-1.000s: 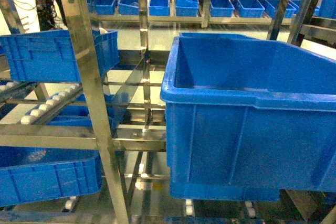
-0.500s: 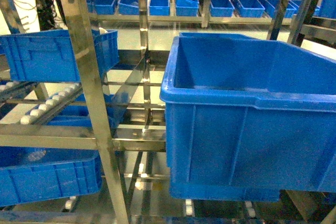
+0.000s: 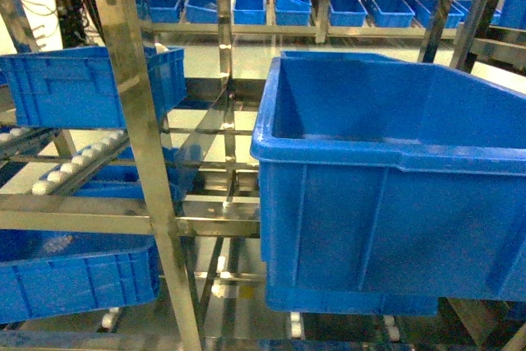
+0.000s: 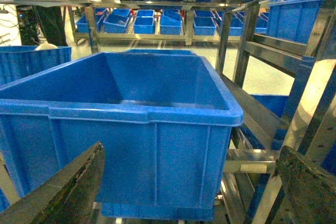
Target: Place magnetic block on left shelf second layer
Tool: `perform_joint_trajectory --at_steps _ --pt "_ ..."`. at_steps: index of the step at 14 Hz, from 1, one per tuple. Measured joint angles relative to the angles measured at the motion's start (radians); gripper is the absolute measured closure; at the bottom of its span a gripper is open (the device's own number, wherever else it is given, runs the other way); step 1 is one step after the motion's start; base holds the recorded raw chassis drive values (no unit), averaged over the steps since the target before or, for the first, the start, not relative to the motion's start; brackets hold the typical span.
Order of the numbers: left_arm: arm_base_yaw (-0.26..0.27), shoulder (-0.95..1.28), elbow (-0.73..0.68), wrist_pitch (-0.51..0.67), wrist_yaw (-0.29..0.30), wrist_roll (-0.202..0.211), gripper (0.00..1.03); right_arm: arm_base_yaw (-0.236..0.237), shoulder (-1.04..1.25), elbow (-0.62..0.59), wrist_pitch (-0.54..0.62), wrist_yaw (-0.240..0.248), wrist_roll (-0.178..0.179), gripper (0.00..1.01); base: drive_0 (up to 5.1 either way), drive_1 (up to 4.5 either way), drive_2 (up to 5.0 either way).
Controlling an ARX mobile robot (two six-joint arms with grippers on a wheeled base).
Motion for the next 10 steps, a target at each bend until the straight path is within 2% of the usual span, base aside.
perform_joint_trajectory --at_steps 10 --pt "0.000 0.000 0.000 0.000 0.000 0.000 0.05 0.000 0.000 0.000 0.000 0.000 0.000 0.03 0.0 0.00 0.0"
